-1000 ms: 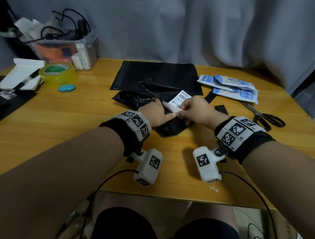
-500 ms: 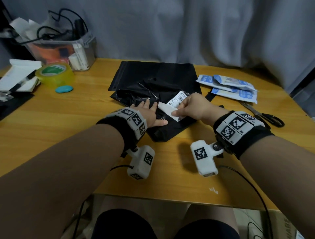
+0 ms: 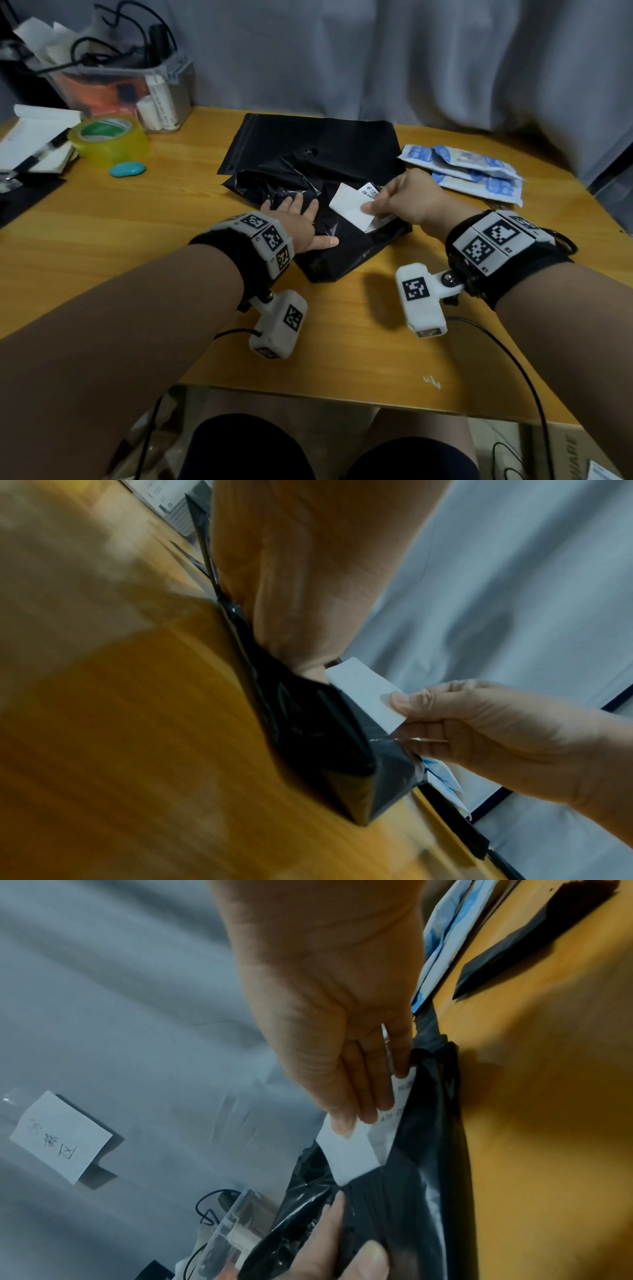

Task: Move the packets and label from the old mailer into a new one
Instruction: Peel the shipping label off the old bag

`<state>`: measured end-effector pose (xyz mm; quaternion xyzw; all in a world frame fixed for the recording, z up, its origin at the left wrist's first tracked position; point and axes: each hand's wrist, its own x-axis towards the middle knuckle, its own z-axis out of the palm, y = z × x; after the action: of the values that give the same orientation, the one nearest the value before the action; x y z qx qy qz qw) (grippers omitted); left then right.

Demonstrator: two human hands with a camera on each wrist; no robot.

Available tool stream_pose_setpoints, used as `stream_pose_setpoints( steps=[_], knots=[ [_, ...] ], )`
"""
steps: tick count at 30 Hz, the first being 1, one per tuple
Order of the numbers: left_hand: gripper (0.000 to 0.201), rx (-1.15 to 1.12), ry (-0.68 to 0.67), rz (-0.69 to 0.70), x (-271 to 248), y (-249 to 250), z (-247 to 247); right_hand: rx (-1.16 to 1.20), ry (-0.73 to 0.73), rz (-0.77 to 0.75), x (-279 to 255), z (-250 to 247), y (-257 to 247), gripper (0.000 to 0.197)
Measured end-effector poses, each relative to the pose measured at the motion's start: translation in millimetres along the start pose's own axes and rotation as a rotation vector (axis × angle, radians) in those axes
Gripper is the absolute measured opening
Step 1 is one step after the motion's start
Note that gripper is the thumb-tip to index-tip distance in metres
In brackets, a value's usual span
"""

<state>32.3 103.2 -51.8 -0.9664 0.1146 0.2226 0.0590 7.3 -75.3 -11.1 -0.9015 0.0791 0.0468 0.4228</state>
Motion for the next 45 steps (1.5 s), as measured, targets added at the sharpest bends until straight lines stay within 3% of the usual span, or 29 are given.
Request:
stream_pose_setpoints(
  steps=[5, 8, 11, 13, 16, 18, 22, 25, 28, 33, 37, 45],
  knots=[
    [0.092, 0.096, -0.001, -0.01, -0.8, 2.0, -4.6, 0.059, 0.081, 0.016, -0.1, 2.6, 9.4, 0.016],
    [0.094, 0.227, 0.122, 0.055, -6.3, 6.3, -11.5, 0.084, 0.122, -0.078, -3.5, 12.7, 8.2, 0.007],
    [0.084, 0.2, 0.267, 0.183, -13.7, 15.7, -12.8, 0.024, 0.059, -0.188, -7.2, 21.5, 1.5, 0.033],
    [0.079, 0.048, 0.21, 0.238, -17.8, 21.5, -7.5, -0.023, 0.007, -0.25, -10.0, 23.9, -1.9, 0.042],
    [0.082, -0.103, 0.067, 0.224, -20.3, 23.1, 0.6, -0.132, 0.001, -0.274, -9.4, 25.2, -1.2, 0.029],
    [0.082, -0.101, 0.054, 0.212, -19.1, 21.4, 3.5, -0.13, 0.026, -0.254, -8.0, 26.6, 1.4, 0.024],
    [0.086, -0.057, 0.023, 0.196, -17.5, 17.9, 2.1, 0.045, 0.019, -0.191, -8.9, 23.6, 5.2, 0.038],
    [0.089, -0.039, -0.006, 0.183, -14.7, 17.6, -1.7, -0.064, 0.027, -0.232, -8.1, 20.8, 8.4, 0.043],
    [0.092, -0.026, -0.015, 0.163, -12.3, 16.9, -2.4, -0.115, 0.017, -0.15, -3.4, 22.3, 8.3, 0.057],
    [0.091, -0.037, 0.013, 0.149, -12.0, 15.2, 3.9, -0.184, -0.017, -0.22, -3.0, 28.5, -7.2, 0.048],
    [0.092, -0.025, -0.017, 0.133, -8.7, 15.4, 3.8, -0.337, -0.056, -0.245, 1.0, 28.9, -12.9, 0.02],
    [0.092, -0.019, -0.023, 0.11, -4.3, 15.4, 6.3, -0.268, 0.082, -0.202, 1.9, 24.2, -5.1, 0.023]
  ],
)
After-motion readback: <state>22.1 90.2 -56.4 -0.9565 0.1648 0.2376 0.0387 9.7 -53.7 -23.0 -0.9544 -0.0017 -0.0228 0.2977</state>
